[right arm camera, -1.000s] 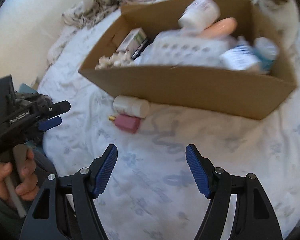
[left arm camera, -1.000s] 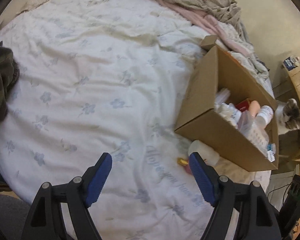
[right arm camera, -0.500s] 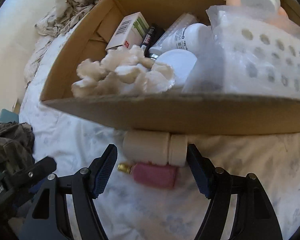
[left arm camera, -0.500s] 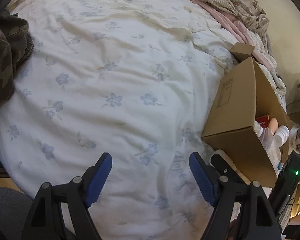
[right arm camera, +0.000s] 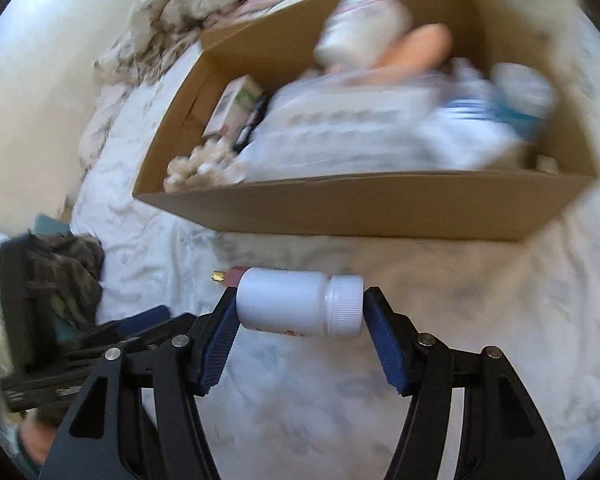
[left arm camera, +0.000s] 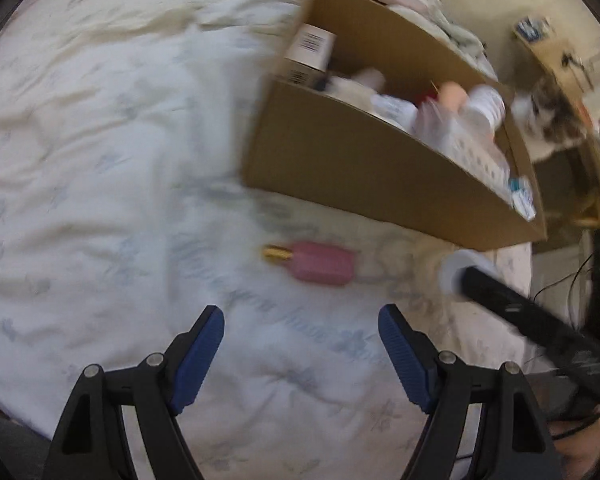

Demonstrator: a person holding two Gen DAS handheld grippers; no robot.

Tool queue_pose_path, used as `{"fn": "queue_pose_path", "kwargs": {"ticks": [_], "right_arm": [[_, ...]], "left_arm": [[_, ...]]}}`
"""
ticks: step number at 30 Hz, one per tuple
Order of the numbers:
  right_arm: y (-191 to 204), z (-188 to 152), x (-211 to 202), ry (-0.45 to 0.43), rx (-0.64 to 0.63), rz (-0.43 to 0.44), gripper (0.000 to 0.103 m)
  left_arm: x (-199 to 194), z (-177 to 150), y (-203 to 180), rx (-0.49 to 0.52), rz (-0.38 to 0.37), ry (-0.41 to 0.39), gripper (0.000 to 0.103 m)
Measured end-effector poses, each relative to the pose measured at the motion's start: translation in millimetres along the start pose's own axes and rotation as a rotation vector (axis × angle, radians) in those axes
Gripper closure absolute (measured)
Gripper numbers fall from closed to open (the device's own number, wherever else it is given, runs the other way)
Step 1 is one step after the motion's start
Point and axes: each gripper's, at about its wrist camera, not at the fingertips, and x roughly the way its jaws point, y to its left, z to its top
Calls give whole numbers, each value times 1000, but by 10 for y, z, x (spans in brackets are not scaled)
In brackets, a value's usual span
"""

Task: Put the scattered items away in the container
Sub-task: 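Grasp the white pill bottle with right gripper while left grasps pink perfume bottle, then carry the pill bottle and perfume bottle into the box and open both grippers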

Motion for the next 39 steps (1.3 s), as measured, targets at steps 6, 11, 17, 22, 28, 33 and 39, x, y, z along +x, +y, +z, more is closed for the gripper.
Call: {"fn": "queue_pose_path", "kwargs": {"ticks": [6, 11, 17, 22, 28, 33, 39], "right_arm": [[-93, 16, -219, -66, 66, 87, 36], [-100, 12, -377, -86, 64, 122, 36], [-36, 52, -398, -75, 47, 169, 36], [196, 217, -447, -96, -22, 186, 36], [307, 699, -414, -127, -85, 158, 36], [188, 1100, -376, -159, -83, 72, 36], [-81, 1324, -196, -134, -74, -10, 36]], "left_arm": [[433, 123, -269, 70, 87, 42, 23], [498, 168, -317, 136, 188, -30, 41], [282, 89, -281, 142, 175, -28, 41], [-222, 109, -263, 150, 139, -100, 41], [-806, 464, -295, 93, 42, -264, 40], [-705, 930, -398, 56, 26, -269, 40], [-188, 1318, -534, 12, 38, -196, 40]]}}
